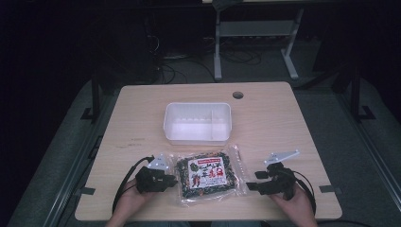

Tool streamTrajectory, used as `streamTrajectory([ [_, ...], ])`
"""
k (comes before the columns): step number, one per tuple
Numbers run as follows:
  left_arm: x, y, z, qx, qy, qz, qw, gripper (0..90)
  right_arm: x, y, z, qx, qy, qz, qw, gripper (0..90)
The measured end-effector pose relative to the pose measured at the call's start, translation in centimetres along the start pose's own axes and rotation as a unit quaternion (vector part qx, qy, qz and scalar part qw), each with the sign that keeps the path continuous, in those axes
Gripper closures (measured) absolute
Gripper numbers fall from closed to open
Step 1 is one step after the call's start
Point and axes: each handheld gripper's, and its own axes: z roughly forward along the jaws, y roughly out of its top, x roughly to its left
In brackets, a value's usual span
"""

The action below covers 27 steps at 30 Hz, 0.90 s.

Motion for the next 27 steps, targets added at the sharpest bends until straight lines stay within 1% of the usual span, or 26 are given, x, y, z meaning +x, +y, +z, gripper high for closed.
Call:
streamTrajectory([
  [2, -0.1, 0.1, 0.1, 0.002, -0.002, 0.004, 1.0, 75.9, -0.4, -0.5, -0.3, 0.005, 0.0, 0.019, 0.9998, 41.0],
  [3, -0.2, 0.2, 0.2, 0.002, -0.002, 0.008, 1.0, 75.9, -0.4, -0.5, -0.3, 0.005, 0.0, 0.019, 0.9998, 41.0],
  [4, -0.2, 0.2, 0.2, 0.002, -0.003, 0.008, 1.0, 76.0, -0.5, -0.6, -0.5, 0.006, 0.003, 0.026, 0.9996, 41.6],
  [5, -0.3, 0.2, 0.3, 0.001, -0.004, 0.008, 1.0, 75.9, -0.7, -0.7, -0.6, 0.006, 0.007, 0.033, 0.9994, 42.1],
  [6, -0.3, 0.3, 0.3, 0.001, -0.005, 0.009, 0.9999, 75.9, -0.9, -0.9, -0.9, 0.008, 0.019, 0.05, 0.9985, 42.7],
  [8, -0.4, 0.3, 0.5, 0.002, -0.006, 0.011, 0.9999, 76.1, -0.9, -1.0, -1.0, 0.006, 0.022, 0.053, 0.9983, 43.7],
  [9, -0.5, 0.4, 0.5, 0.001, -0.006, 0.013, 0.9999, 76.1, -0.8, -1.2, -1.2, 0.012, 0.021, 0.057, 0.9981, 45.9],
  [10, -0.5, 0.4, 0.6, 0.002, -0.004, 0.017, 0.9998, 76.2, -0.8, -1.3, -1.2, 0.015, 0.016, 0.06, 0.9979, 46.2],
  [12, -0.6, 0.5, 0.6, 0.004, -0.004, 0.02, 0.9998, 76.2, -0.8, -1.4, -1.3, 0.016, 0.015, 0.063, 0.9977, 47.4],
  [13, -0.7, 0.6, 0.7, 0.003, -0.005, 0.02, 0.9998, 76.2, -0.8, -1.7, -1.4, 0.021, 0.016, 0.077, 0.9966, 47.8],
  [14, -0.7, 0.6, 0.7, 0.003, -0.005, 0.02, 0.9998, 76.2, -0.8, -1.7, -1.4, 0.021, 0.016, 0.077, 0.9966, 47.8],
  [16, -0.7, 0.7, 0.8, 0.004, -0.005, 0.023, 0.9997, 76.2, -0.9, -2.1, -1.3, 0.028, 0.024, 0.092, 0.9951, 50.1],
  [18, -0.8, 0.8, 0.9, 0.005, -0.005, 0.026, 0.9996, 76.2, -0.9, -2.1, -1.3, 0.03, 0.022, 0.095, 0.9948, 50.5],
  [19, -0.9, 0.9, 1.0, 0.004, -0.004, 0.027, 0.9996, 76.2, -1.0, -2.1, -1.3, 0.032, 0.021, 0.104, 0.9938, 51.3],
  [21, -0.9, 0.9, 1.0, 0.005, -0.005, 0.029, 0.9996, 76.0, -1.1, -2.1, -1.3, 0.032, 0.025, 0.109, 0.9932, 51.9],
  [23, -1.0, 0.9, 1.0, 0.003, -0.005, 0.032, 0.9995, 76.0, -1.3, -2.2, -1.2, 0.031, 0.037, 0.116, 0.9921, 53.6],
  [24, -1.0, 0.9, 1.0, 0.003, -0.006, 0.033, 0.9994, 75.9, -1.3, -2.2, -1.0, 0.035, 0.042, 0.119, 0.9914, 55.3],
  [27, -1.1, 1.0, 1.1, 0.003, -0.007, 0.034, 0.9994, 75.9, -1.3, -2.0, -0.6, 0.038, 0.045, 0.119, 0.9912, 56.7],
])
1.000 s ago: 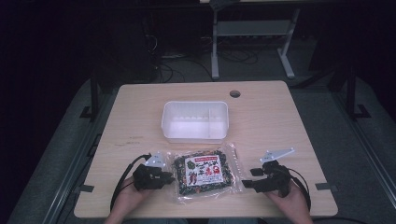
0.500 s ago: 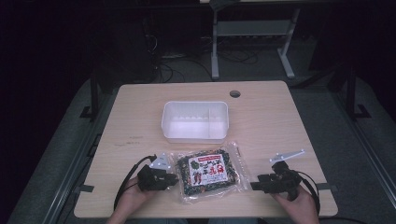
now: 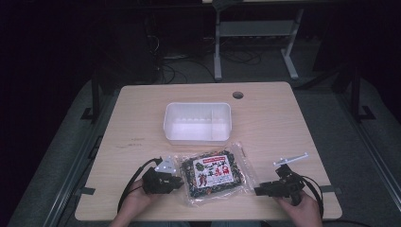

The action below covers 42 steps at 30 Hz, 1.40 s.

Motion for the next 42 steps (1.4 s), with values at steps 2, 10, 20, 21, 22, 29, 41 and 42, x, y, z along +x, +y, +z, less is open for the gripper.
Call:
streamTrajectory([
  [2, 0.0, 0.0, 0.0, 0.001, 0.001, 0.002, 1.0, 75.8, 0.0, 0.3, 0.2, -0.002, 0.004, 0.001, 1.0, 58.2],
  [10, -0.1, 0.1, 0.0, 0.002, -0.001, 0.005, 1.0, 74.7, -0.7, 0.5, 0.5, -0.01, 0.022, 0.02, 0.9995, 73.4],
  [20, -0.5, 0.5, 0.4, 0.001, -0.023, 0.005, 0.9997, 68.5, -1.1, 0.0, -0.4, -0.022, 0.005, 0.028, 0.9994, 89.6],
  [21, -0.5, 0.6, 0.4, 0.002, -0.026, 0.006, 0.9996, 67.8, -1.1, -0.1, -0.6, -0.028, 0.004, 0.028, 0.9992, 89.6],
  [22, -0.6, 0.8, 0.5, 0.004, -0.029, 0.005, 0.9996, 65.7, -1.2, -0.4, -1.2, -0.034, 0.003, 0.031, 0.999, 89.6],
  [29, -1.2, 2.5, 0.7, -0.005, -0.046, 0.015, 0.9988, 59.0, -1.5, -1.4, -3.3, -0.049, -0.013, 0.028, 0.9983, 89.8],
  [41, -0.7, 6.3, 2.4, -0.012, -0.071, 0.003, 0.9974, 31.1, -0.5, -2.4, -7.6, -0.091, -0.033, 0.0, 0.9953, 89.8],
  [42, -0.6, 6.6, 2.5, -0.011, -0.077, -0.001, 0.9969, 29.7, -0.4, -2.4, -7.9, -0.094, -0.032, -0.004, 0.9951, 89.9],
])
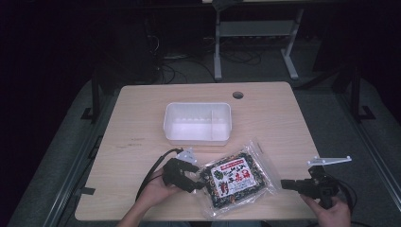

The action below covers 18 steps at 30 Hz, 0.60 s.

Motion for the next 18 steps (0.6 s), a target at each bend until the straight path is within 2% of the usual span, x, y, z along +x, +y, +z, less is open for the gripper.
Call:
streamTrajectory([
  [6, 0.6, 1.6, 1.0, 0.007, -0.006, 0.002, 1.0, 22.6, 1.0, 0.4, -2.0, -0.017, 0.001, -0.027, 0.9995, 89.9],
  [10, 1.1, 2.5, 1.7, 0.013, -0.018, -0.001, 0.9998, 20.8, 1.5, 0.6, -3.0, -0.024, 0.002, -0.037, 0.999, 89.9],
  [13, 1.4, 3.1, 2.4, 0.013, -0.031, -0.005, 0.9994, 19.9, 2.2, 0.9, -4.2, -0.033, 0.0, -0.054, 0.998, 89.9],
  [15, 1.9, 3.6, 2.9, 0.016, -0.048, -0.009, 0.9987, 21.1, 2.4, 1.0, -4.4, -0.036, 0.0, -0.059, 0.9976, 89.9],
  [18, 2.2, 4.0, 3.4, 0.014, -0.059, -0.014, 0.9981, 21.6, 2.7, 1.6, -5.1, -0.038, -0.003, -0.07, 0.9968, 89.9],
])
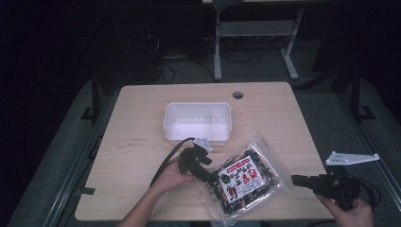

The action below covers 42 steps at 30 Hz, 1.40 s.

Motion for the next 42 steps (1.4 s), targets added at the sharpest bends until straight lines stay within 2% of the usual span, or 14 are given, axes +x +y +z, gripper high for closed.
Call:
streamTrajectory([
  [4, 0.6, 0.5, 0.7, -0.001, -0.025, -0.008, 0.9997, 21.5, -0.1, 1.0, -0.4, 0.0, -0.001, -0.011, 0.9999, 89.9],
  [6, 1.0, 0.6, 1.2, 0.0, -0.043, -0.016, 0.9989, 21.8, -0.2, 1.5, -0.4, 0.0, -0.001, -0.016, 0.9999, 89.9],
  [12, 1.6, 0.8, 1.7, -0.008, -0.077, -0.033, 0.9965, 22.3, 0.0, 3.0, -0.4, 0.002, 0.001, -0.031, 0.9995, 90.0],
  [18, 2.0, 1.0, 1.8, -0.012, -0.077, -0.042, 0.9961, 19.0, 0.5, 3.6, -0.9, -0.001, -0.001, -0.043, 0.9991, 90.0],
  [23, 2.2, 1.1, 2.1, -0.012, -0.095, -0.046, 0.9943, 21.0, 0.7, 4.0, -1.6, -0.008, -0.002, -0.05, 0.9987, 90.0],
  [25, 2.2, 1.2, 2.3, -0.012, -0.116, -0.049, 0.992, 23.9, 0.8, 4.4, -1.7, -0.011, -0.005, -0.051, 0.9986, 90.0],
  [26, 2.3, 1.3, 2.4, -0.013, -0.133, -0.052, 0.9896, 23.9, 0.8, 4.4, -1.7, -0.011, -0.005, -0.051, 0.9986, 90.0],
  [28, 2.5, 1.3, 2.6, -0.028, -0.174, -0.059, 0.9827, 29.2, 0.7, 4.5, -1.5, -0.011, -0.005, -0.051, 0.9986, 90.0],
  [29, 2.4, 1.3, 2.6, -0.036, -0.177, -0.061, 0.9818, 31.2, 0.6, 4.6, -1.4, -0.011, -0.005, -0.052, 0.9986, 90.0],
  [31, 2.4, 1.4, 2.6, -0.036, -0.171, -0.049, 0.9833, 36.1, 0.5, 4.8, -1.3, -0.015, -0.003, -0.05, 0.9987, 90.0],
  [33, 2.3, 1.3, 2.5, -0.035, -0.177, -0.045, 0.9826, 43.5, 0.3, 5.1, -1.2, -0.019, 0.0, -0.048, 0.9987, 90.0],
  [37, 2.0, 1.2, 1.8, -0.05, -0.167, -0.033, 0.9841, 56.9, -0.3, 5.5, -1.0, -0.024, -0.008, -0.048, 0.9985, 89.9],
  [40, 1.5, 1.3, 1.1, -0.058, -0.151, -0.014, 0.9867, 65.9, -1.2, 5.8, -0.9, -0.03, -0.009, -0.038, 0.9988, 89.9],
  [42, 1.2, 1.3, 0.7, -0.062, -0.144, -0.006, 0.9877, 68.5, -1.5, 5.9, -0.9, -0.033, -0.009, -0.035, 0.9988, 89.9],
])
